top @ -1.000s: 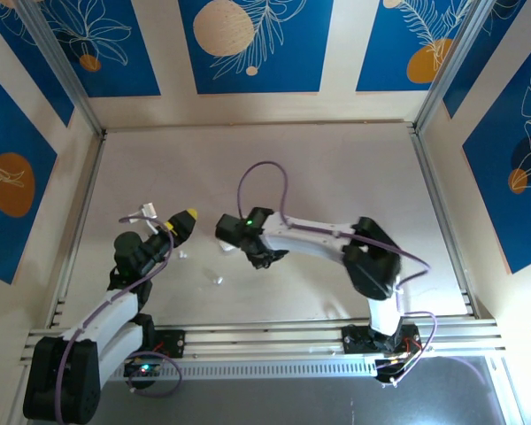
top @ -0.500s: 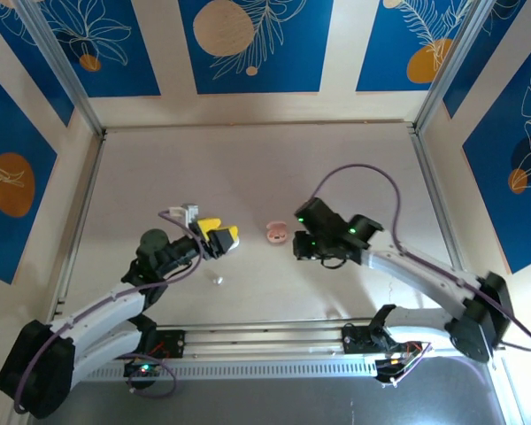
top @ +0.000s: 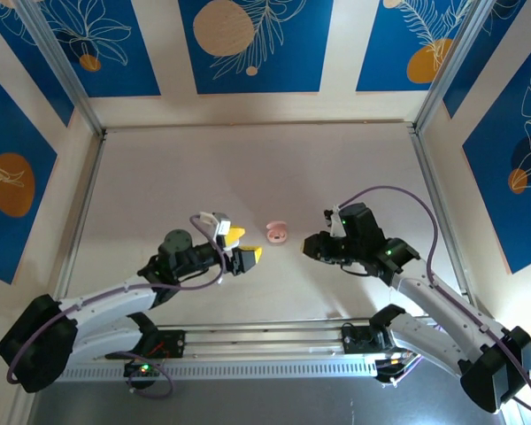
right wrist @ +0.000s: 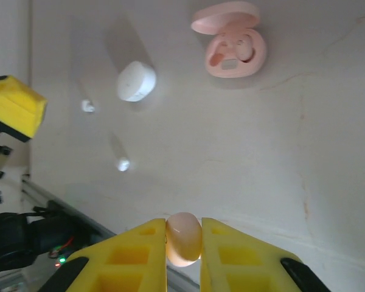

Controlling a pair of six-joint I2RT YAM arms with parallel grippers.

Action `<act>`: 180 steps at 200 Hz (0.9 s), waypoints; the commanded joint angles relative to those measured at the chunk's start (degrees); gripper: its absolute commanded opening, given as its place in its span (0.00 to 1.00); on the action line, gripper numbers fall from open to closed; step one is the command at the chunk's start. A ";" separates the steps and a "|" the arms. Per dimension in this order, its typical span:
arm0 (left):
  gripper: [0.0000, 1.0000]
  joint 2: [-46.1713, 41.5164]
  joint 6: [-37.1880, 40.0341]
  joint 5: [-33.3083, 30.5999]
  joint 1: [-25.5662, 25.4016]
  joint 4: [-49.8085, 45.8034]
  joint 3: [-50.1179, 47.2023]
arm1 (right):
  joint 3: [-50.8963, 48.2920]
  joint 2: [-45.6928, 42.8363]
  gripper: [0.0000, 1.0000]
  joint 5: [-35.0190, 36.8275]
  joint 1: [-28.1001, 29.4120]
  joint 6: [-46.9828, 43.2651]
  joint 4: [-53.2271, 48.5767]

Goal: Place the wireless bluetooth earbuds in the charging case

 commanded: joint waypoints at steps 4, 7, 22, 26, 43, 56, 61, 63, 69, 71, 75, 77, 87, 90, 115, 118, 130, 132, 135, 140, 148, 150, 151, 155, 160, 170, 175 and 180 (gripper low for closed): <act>1.00 -5.15 5.62 -7.45 -0.60 -2.86 -0.01 | -1.10 1.13 0.17 -6.70 -1.01 1.57 8.02; 1.00 -5.58 5.84 -8.47 -0.62 -3.45 -0.16 | -1.04 1.56 0.17 -6.79 -1.09 1.63 8.50; 1.00 -8.31 6.63 -12.92 -0.53 -5.88 -0.74 | -0.75 4.06 0.17 -7.04 -1.10 1.65 11.03; 1.00 -8.84 6.64 -13.92 -0.44 -6.46 -0.83 | -0.65 4.83 0.17 -7.05 -1.14 1.66 11.83; 1.00 -9.93 6.24 -15.71 0.35 -7.77 -1.10 | 0.01 8.49 0.17 -7.23 -1.13 1.85 14.69; 1.00 -9.64 5.10 -15.28 1.45 -8.20 -1.01 | 0.13 10.96 0.17 -6.41 -1.10 2.33 17.16; 1.00 -9.40 4.62 -14.91 1.97 -8.10 -1.01 | 0.10 11.79 0.17 -6.08 -1.10 2.48 18.17; 1.00 -9.30 4.40 -14.78 2.16 -8.01 -1.01 | 0.13 12.17 0.17 -5.95 -1.10 2.51 18.58; 1.00 -8.88 3.87 -14.47 2.73 -7.99 -0.97 | 0.26 13.16 0.17 -5.21 -0.95 2.52 19.47; 1.00 -8.78 3.60 -14.38 2.94 -7.96 -0.94 | 0.31 13.55 0.17 -4.94 -0.93 2.56 19.74; 1.00 -8.56 3.13 -14.05 3.40 -7.91 -0.93 | 0.36 14.24 0.17 -4.19 -0.80 2.61 20.13; 1.00 -8.39 2.93 -13.92 3.61 -7.86 -0.93 | 0.42 14.52 0.17 -3.74 -0.76 2.67 20.37; 1.00 -7.75 1.68 -13.22 4.75 -7.73 -0.95 | 0.57 16.47 0.17 -2.65 -0.60 2.69 21.98; 1.00 -7.52 1.31 -13.11 5.08 -7.72 -0.93 | 0.63 17.04 0.17 -2.35 -0.50 2.82 22.52; 1.00 -6.10 -2.43 -12.00 9.06 -8.40 -1.01 | 1.57 22.11 0.17 -0.31 0.11 3.91 25.98; 1.00 -5.99 -2.92 -11.69 9.71 -8.42 -1.08 | 1.67 22.75 0.17 -0.08 0.25 4.10 26.28; 1.00 -5.24 -5.28 -10.00 12.39 -7.83 -1.55 | 2.32 24.99 0.17 1.41 1.01 4.74 27.20; 1.00 -5.05 -5.70 -9.75 12.82 -7.64 -1.65 | 2.44 25.29 0.17 1.70 1.12 4.92 27.36; 1.00 -4.88 -6.27 -9.21 13.52 -7.30 -1.82 | 2.54 25.72 0.17 2.17 1.32 5.17 27.77; 1.00 -4.65 -7.24 -8.38 14.54 -6.63 -2.24 | 2.65 26.57 0.17 2.78 1.67 5.57 28.23; 1.00 -4.28 -8.52 -7.34 15.98 -5.51 -2.71 | 2.89 27.67 0.17 3.93 2.20 6.14 29.03; 1.00 -4.22 -8.77 -7.17 16.27 -5.34 -2.82 | 2.90 27.98 0.17 4.18 2.34 6.28 29.18; 1.00 -4.22 -8.89 -7.05 16.34 -5.26 -2.84 | 2.93 28.05 0.17 4.32 2.42 6.33 29.24; 1.00 -4.12 -9.32 -6.75 16.89 -5.06 -2.94 | 3.05 28.56 0.17 4.95 2.69 6.72 29.54; 1.00 -4.11 -9.63 -6.44 17.36 -4.92 -3.02 | 3.21 29.25 0.17 5.85 2.97 7.14 29.86; 1.00 -4.18 -10.06 -6.07 17.88 -4.67 -3.20 | 3.31 30.46 0.17 7.36 3.58 8.08 31.08; 1.00 -4.25 -10.25 -5.93 18.04 -4.57 -3.29 | 3.23 31.01 0.17 8.02 3.87 8.58 31.74; 1.00 -4.47 -10.31 -5.89 18.19 -4.57 -3.34 | 3.23 31.59 0.17 8.69 4.11 9.27 32.34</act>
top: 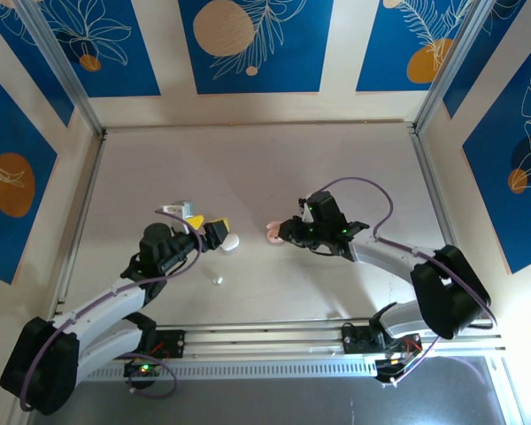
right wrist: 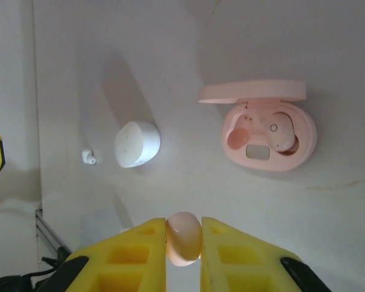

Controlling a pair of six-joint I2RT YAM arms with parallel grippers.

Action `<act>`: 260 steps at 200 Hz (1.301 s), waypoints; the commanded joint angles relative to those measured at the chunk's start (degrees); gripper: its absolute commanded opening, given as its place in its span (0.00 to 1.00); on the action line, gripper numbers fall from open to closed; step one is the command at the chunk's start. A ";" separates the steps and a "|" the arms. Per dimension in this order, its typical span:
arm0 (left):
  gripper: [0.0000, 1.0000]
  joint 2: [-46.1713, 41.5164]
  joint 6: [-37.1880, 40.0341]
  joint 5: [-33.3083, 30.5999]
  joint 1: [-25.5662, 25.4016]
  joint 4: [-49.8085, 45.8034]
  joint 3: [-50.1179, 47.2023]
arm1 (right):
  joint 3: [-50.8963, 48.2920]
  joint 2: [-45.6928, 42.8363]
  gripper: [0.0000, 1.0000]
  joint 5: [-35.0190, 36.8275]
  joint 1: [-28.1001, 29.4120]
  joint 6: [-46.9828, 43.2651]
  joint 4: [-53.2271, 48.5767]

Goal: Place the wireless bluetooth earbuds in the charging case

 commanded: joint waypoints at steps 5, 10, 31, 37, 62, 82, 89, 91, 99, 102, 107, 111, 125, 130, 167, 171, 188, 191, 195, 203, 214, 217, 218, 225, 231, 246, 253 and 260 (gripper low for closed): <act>1.00 -0.61 -3.17 3.28 1.22 2.41 -0.83 | 1.73 2.66 0.17 5.48 1.53 3.73 5.10; 1.00 -0.80 -3.20 3.19 1.35 2.36 -0.89 | 1.81 3.18 0.17 6.08 1.77 4.11 5.77; 1.00 -2.04 -3.22 3.02 1.56 1.96 -1.09 | 2.18 5.13 0.17 8.72 2.84 5.73 7.44; 1.00 -2.46 -3.18 3.01 1.65 1.76 -1.18 | 2.22 5.73 0.17 9.43 3.09 6.31 7.96; 1.00 -4.07 -3.16 2.93 1.91 0.97 -1.27 | 2.74 7.60 0.17 11.51 3.92 8.20 9.22; 1.00 -5.34 -3.17 2.92 2.01 0.51 -1.42 | 2.87 8.57 0.17 13.24 4.60 9.58 9.92; 1.00 -5.64 -3.10 2.85 2.01 0.42 -1.44 | 2.86 8.86 0.17 13.75 4.73 10.03 10.04; 1.00 -5.73 -3.16 2.86 2.03 0.37 -1.44 | 2.92 8.89 0.17 13.94 4.80 10.12 10.04; 1.00 -6.09 -3.13 2.88 2.04 0.15 -1.44 | 3.02 9.22 0.17 14.53 5.07 10.51 10.14; 1.00 -6.20 -3.16 2.83 2.09 0.15 -1.44 | 3.19 9.36 0.17 14.67 5.16 10.62 10.09; 1.00 -6.37 -3.19 2.88 2.13 0.04 -1.50 | 3.33 9.58 0.17 14.98 5.33 10.86 10.10; 1.00 -6.53 -3.20 2.92 2.16 -0.05 -1.48 | 3.47 9.80 0.17 15.14 5.39 10.99 10.17; 1.00 -6.93 -3.27 3.01 2.22 -0.22 -1.52 | 3.93 10.57 0.17 15.65 5.74 11.64 10.14; 1.00 -7.01 -3.27 3.01 2.25 -0.20 -1.53 | 4.07 10.85 0.17 15.82 5.87 11.87 10.14; 1.00 -7.95 -3.47 3.17 2.54 -0.47 -1.62 | 4.52 12.14 0.17 17.17 6.56 13.12 9.83; 1.00 -7.98 -3.52 3.19 2.61 -0.46 -1.62 | 4.52 12.11 0.17 17.30 6.63 13.16 9.73; 1.00 -8.33 -3.50 3.09 2.71 -0.73 -1.62 | 4.50 12.23 0.17 17.68 6.73 13.16 9.43; 1.00 -8.40 -3.46 3.14 2.78 -0.80 -1.60 | 4.52 12.23 0.17 17.74 6.76 13.16 9.32; 1.00 -8.42 -3.44 3.10 2.80 -0.81 -1.62 | 4.49 12.23 0.17 17.79 6.76 13.16 9.17; 1.00 -8.47 -3.56 3.19 2.79 -0.86 -1.62 | 4.54 12.23 0.17 17.85 6.76 13.16 8.95; 1.00 -8.51 -3.54 3.27 2.80 -0.76 -1.62 | 4.58 12.31 0.17 17.75 6.76 13.16 8.83; 1.00 -8.51 -3.66 3.28 2.81 -0.73 -1.62 | 4.64 12.32 0.17 17.78 6.74 13.16 8.83; 1.00 -8.51 -3.68 3.28 2.76 -0.73 -1.62 | 4.67 12.32 0.17 17.78 6.75 13.16 8.78; 1.00 -8.51 -3.62 3.30 2.88 -0.73 -1.70 | 4.70 12.31 0.17 17.79 6.76 13.16 8.72; 1.00 -8.51 -3.70 3.35 2.89 -0.64 -1.71 | 4.64 12.28 0.17 17.84 6.75 13.17 8.68; 1.00 -8.51 -3.70 3.36 2.89 -0.56 -1.71 | 4.51 12.40 0.17 17.98 6.85 13.25 8.54; 1.00 -8.51 -3.76 3.35 2.89 -0.55 -1.71 | 4.50 12.40 0.17 17.96 6.80 13.17 8.58; 1.00 -8.51 -3.70 3.36 2.95 -0.55 -1.71 | 4.50 12.41 0.17 17.95 6.80 13.21 8.47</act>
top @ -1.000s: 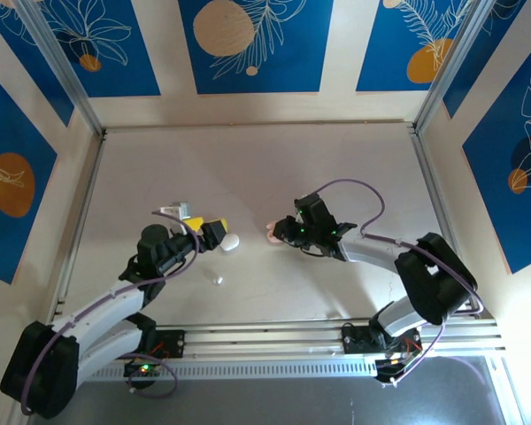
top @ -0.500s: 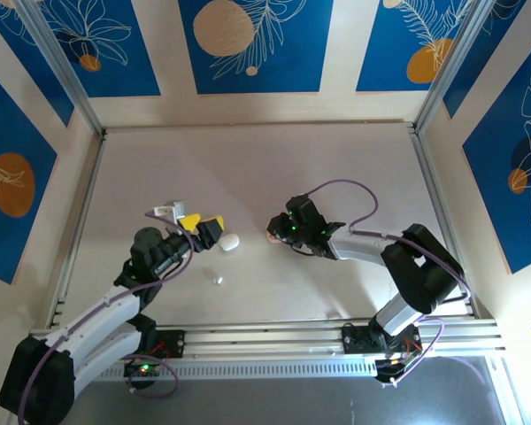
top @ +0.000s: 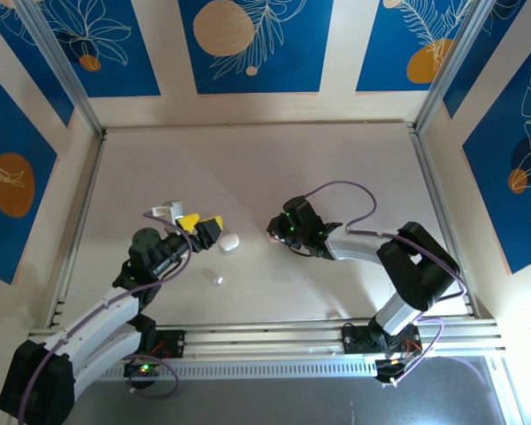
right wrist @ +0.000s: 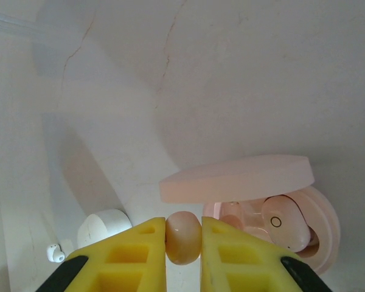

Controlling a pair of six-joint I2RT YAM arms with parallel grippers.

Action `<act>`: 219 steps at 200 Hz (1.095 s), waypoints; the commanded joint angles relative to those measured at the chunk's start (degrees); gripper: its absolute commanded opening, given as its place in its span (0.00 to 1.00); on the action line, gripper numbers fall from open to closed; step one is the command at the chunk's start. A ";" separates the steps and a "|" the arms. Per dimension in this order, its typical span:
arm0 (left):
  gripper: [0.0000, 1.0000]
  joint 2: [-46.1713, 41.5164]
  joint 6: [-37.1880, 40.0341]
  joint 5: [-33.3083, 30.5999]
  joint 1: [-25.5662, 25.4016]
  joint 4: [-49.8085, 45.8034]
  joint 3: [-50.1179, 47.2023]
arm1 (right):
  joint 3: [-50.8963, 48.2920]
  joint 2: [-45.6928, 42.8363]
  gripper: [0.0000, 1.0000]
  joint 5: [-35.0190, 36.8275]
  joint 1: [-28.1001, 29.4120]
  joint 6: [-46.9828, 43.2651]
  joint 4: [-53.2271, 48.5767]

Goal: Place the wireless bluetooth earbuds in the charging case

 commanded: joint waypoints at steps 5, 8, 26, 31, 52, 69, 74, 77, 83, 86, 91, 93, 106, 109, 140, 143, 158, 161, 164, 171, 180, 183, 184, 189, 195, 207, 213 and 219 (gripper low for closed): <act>1.00 -0.84 -0.49 1.05 0.82 -0.14 -0.42 | 1.23 0.54 0.17 1.51 0.51 0.75 -0.72; 1.00 -0.84 -0.49 1.04 0.85 -0.14 -0.50 | 1.30 0.65 0.17 1.49 0.51 0.71 -0.72; 1.00 -0.79 -0.60 1.09 0.85 0.01 -0.51 | 1.33 0.82 0.17 1.43 0.57 0.70 -0.75; 1.00 -0.84 -0.62 1.09 0.86 0.03 -0.51 | 1.36 0.87 0.17 1.45 0.67 0.64 -0.81; 1.00 -0.93 -0.63 1.09 0.86 -0.03 -0.51 | 1.49 1.04 0.17 1.43 0.84 0.66 -0.92; 1.00 -0.84 -0.56 1.09 0.87 -0.06 -0.51 | 1.64 1.08 0.17 2.02 1.20 0.44 -1.49; 1.00 -0.83 -0.59 1.09 0.86 -0.05 -0.51 | 1.82 1.10 0.17 2.27 1.35 0.29 -1.90; 1.00 -0.84 -0.60 1.09 0.89 -0.05 -0.51 | 1.85 1.04 0.17 2.39 1.41 0.20 -2.03; 1.00 -0.84 -0.63 1.09 0.94 -0.05 -0.50 | 1.96 1.04 0.17 2.77 1.61 0.11 -2.44; 1.00 -0.84 -0.60 1.15 0.90 -0.05 -0.51 | 2.00 1.01 0.17 2.76 1.64 0.09 -2.51; 1.00 -0.84 -0.59 1.13 0.94 -0.06 -0.51 | 2.08 1.02 0.17 2.92 1.71 0.08 -2.68; 1.00 -0.84 -0.58 1.17 0.94 -0.05 -0.51 | 2.05 1.02 0.17 2.95 1.69 0.09 -2.71; 1.00 -0.93 -0.60 1.17 0.94 -0.05 -0.51 | 2.07 1.00 0.17 3.19 1.82 0.09 -2.85; 1.00 -0.93 -0.58 1.18 0.93 -0.05 -0.51 | 2.03 1.00 0.17 3.26 1.89 0.09 -2.91; 1.00 -1.19 -0.72 1.26 1.02 -0.14 -0.51 | 2.22 1.22 0.17 3.63 1.91 -0.13 -3.37; 1.00 -1.19 -0.71 1.27 1.01 -0.14 -0.51 | 2.21 1.20 0.17 3.59 1.88 -0.09 -3.43; 1.00 -1.26 -0.67 1.26 1.03 -0.23 -0.51 | 2.21 1.51 0.17 3.67 1.92 0.02 -3.43; 1.00 -1.28 -0.69 1.27 1.03 -0.25 -0.51 | 2.25 1.54 0.17 3.70 1.89 -0.05 -3.41; 1.00 -1.31 -0.71 1.27 1.03 -0.25 -0.51 | 2.30 1.63 0.17 3.72 1.91 -0.08 -3.38; 1.00 -1.36 -0.72 1.26 0.98 -0.22 -0.49 | 2.38 1.78 0.17 3.72 1.91 -0.09 -3.44; 1.00 -1.45 -0.71 1.27 1.00 -0.28 -0.51 | 2.48 1.94 0.17 3.55 1.90 -0.09 -3.45; 1.00 -1.45 -0.69 1.27 1.02 -0.23 -0.51 | 2.50 2.08 0.17 3.50 1.91 -0.13 -3.45; 1.00 -1.45 -0.68 1.27 1.02 -0.23 -0.51 | 2.52 2.04 0.17 3.48 1.87 -0.11 -3.45; 1.00 -1.45 -0.72 1.27 1.09 -0.22 -0.51 | 2.66 2.13 0.17 3.45 1.85 -0.11 -3.45; 1.00 -1.54 -0.69 1.27 1.11 -0.22 -0.51 | 2.73 2.35 0.17 3.39 1.89 -0.09 -3.41; 1.00 -1.67 -0.72 1.35 1.12 -0.30 -0.46 | 2.88 2.75 0.17 3.26 1.91 0.00 -3.39; 1.00 -1.65 -0.78 1.35 1.12 -0.31 -0.51 | 2.81 2.88 0.17 3.27 1.86 0.07 -3.30; 1.00 -1.72 -0.76 1.35 1.12 -0.31 -0.51 | 2.89 2.98 0.17 3.20 1.91 0.08 -3.24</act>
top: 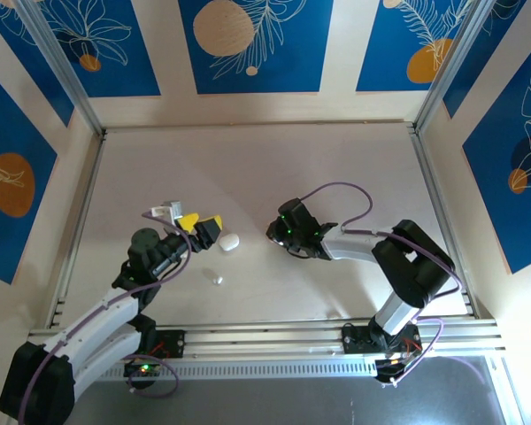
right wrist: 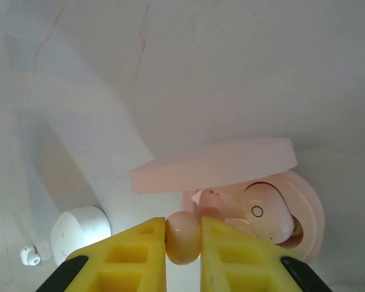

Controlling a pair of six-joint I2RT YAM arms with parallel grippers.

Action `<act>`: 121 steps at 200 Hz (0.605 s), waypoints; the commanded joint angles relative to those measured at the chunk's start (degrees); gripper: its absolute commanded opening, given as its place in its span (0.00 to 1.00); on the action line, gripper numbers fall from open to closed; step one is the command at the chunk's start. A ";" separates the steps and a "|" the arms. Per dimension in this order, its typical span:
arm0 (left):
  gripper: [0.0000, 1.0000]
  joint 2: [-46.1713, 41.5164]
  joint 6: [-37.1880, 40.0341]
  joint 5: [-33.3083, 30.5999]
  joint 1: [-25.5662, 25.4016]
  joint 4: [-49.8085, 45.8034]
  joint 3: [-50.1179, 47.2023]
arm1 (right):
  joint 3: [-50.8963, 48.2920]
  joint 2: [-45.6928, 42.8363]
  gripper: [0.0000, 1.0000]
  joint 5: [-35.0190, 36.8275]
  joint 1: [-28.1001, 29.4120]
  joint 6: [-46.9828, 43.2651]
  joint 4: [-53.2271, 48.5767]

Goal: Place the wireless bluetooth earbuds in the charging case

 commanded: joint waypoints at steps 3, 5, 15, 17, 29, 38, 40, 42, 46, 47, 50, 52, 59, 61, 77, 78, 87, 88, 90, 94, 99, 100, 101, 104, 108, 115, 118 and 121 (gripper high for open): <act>1.00 -1.04 -0.81 1.22 0.88 -0.29 -0.42 | 1.63 1.15 0.17 0.86 0.41 0.15 -0.56; 1.00 -1.08 -0.79 1.22 0.88 -0.29 -0.42 | 1.67 1.13 0.17 0.89 0.39 0.21 -0.52; 1.00 -1.12 -0.76 1.22 0.99 -0.29 -0.51 | 1.67 1.32 0.17 0.80 0.40 0.20 -0.54; 1.00 -1.10 -0.80 1.22 0.97 -0.29 -0.51 | 1.65 1.31 0.17 0.88 0.40 0.20 -0.51; 1.00 -1.22 -0.78 1.25 0.97 -0.35 -0.51 | 1.67 1.53 0.17 0.91 0.41 0.19 -0.51; 1.00 -1.30 -0.78 1.29 1.05 -0.29 -0.51 | 1.88 1.69 0.17 0.85 0.41 0.20 -0.61; 1.00 -1.30 -0.77 1.31 1.05 -0.29 -0.51 | 1.83 1.73 0.17 0.85 0.39 0.20 -0.58; 1.00 -1.30 -0.80 1.29 1.05 -0.29 -0.51 | 1.81 1.72 0.17 0.82 0.40 0.20 -0.56; 1.00 -1.30 -0.79 1.31 1.05 -0.33 -0.51 | 1.82 1.78 0.17 0.80 0.36 0.20 -0.65; 1.00 -1.30 -0.76 1.31 1.05 -0.31 -0.51 | 1.81 1.80 0.17 0.79 0.38 0.20 -0.61; 1.00 -1.30 -0.80 1.31 1.05 -0.29 -0.51 | 1.88 1.82 0.17 0.86 0.38 0.20 -0.69; 1.00 -1.30 -0.79 1.31 1.05 -0.29 -0.51 | 1.82 1.80 0.17 0.87 0.40 0.20 -0.72; 1.00 -1.39 -0.85 1.37 1.05 -0.36 -0.51 | 1.86 1.90 0.17 0.82 0.36 0.28 -0.67; 1.00 -1.39 -0.89 1.39 1.05 -0.42 -0.51 | 1.82 1.89 0.17 0.91 0.40 0.28 -0.68; 1.00 -1.48 -0.88 1.40 1.14 -0.38 -0.51 | 1.63 1.89 0.19 1.20 0.45 0.44 -0.74; 1.00 -1.48 -0.85 1.40 1.14 -0.38 -0.51 | 1.67 1.90 0.19 1.21 0.43 0.45 -0.78; 1.00 -1.57 -0.87 1.40 1.16 -0.38 -0.53 | 1.65 1.87 0.20 1.22 0.45 0.46 -0.81; 1.00 -1.57 -0.89 1.40 1.20 -0.38 -0.52 | 1.63 1.86 0.20 1.18 0.48 0.46 -0.75; 1.00 -1.57 -0.95 1.40 1.18 -0.38 -0.53 | 1.67 1.92 0.20 1.17 0.47 0.46 -0.78; 1.00 -1.65 -0.85 1.40 1.23 -0.38 -0.57 | 1.63 1.90 0.20 1.22 0.45 0.46 -0.81; 1.00 -1.64 -0.96 1.36 1.23 -0.38 -0.59 | 1.67 1.86 0.21 1.23 0.45 0.43 -0.76; 1.00 -1.65 -0.97 1.38 1.23 -0.38 -0.60 | 1.67 1.86 0.21 1.23 0.45 0.43 -0.76; 1.00 -1.65 -0.94 1.39 1.23 -0.42 -0.60 | 1.65 1.85 0.21 1.23 0.47 0.45 -0.75; 1.00 -1.66 -0.99 1.40 1.23 -0.38 -0.60 | 1.58 1.83 0.21 1.23 0.45 0.46 -0.74; 1.00 -1.66 -0.99 1.40 1.23 -0.38 -0.60 | 1.62 1.81 0.21 1.23 0.49 0.57 -0.76; 1.00 -1.71 -0.99 1.43 1.23 -0.38 -0.60 | 1.57 1.77 0.22 1.15 0.54 0.50 -0.87; 1.00 -1.70 -0.99 1.48 1.23 -0.38 -0.60 | 1.55 1.71 0.22 1.17 0.51 0.51 -0.83; 1.00 -1.68 -0.95 1.48 1.24 -0.38 -0.60 | 1.56 1.62 0.22 1.21 0.57 0.54 -0.89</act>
